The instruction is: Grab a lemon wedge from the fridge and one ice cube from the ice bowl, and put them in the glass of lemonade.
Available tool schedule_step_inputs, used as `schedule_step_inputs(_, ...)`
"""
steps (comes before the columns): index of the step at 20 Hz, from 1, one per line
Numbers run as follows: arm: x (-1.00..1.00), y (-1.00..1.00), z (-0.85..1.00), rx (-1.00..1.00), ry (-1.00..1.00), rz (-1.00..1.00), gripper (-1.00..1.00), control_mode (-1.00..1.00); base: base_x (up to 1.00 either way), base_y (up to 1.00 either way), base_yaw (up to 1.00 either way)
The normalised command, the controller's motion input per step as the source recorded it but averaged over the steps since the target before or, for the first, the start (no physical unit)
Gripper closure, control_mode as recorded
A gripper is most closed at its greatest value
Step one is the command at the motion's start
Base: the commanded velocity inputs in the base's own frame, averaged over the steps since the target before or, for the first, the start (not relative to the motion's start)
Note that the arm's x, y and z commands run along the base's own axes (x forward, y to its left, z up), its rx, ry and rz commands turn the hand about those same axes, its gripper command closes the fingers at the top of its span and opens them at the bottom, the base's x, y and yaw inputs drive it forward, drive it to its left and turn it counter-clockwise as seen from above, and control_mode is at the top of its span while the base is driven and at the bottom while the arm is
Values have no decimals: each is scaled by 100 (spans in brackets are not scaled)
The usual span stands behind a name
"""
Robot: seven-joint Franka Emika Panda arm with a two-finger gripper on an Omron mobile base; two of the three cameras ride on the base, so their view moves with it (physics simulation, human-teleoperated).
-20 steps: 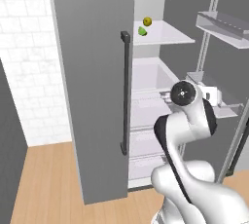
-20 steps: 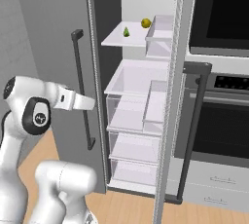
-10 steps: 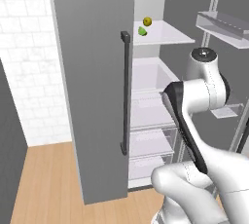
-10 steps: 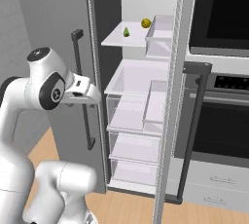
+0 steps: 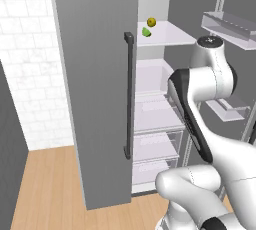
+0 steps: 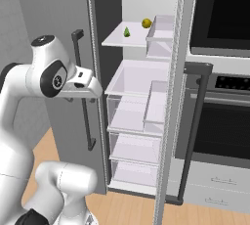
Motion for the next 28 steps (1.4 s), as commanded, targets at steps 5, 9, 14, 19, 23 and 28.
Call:
schedule_step_inputs(5,0,0,0,0,0,0,-100,-100,0,0,0)
schedule_step_inputs(9,-12,0,0,0,0,0,-100,-100,0,0,0)
schedule_step_inputs(14,-41,0,0,0,-4,0,-100,-100,0,0,0)
schedule_step_inputs(19,-12,0,0,0,-16,0,-100,-100,0,0,0)
schedule_step_inputs(23,0,-5,0,0,0,1,-100,-100,0,0,0)
schedule_step_inputs(28,0,-10,0,0,-1,1,-100,100,10,-28,2)
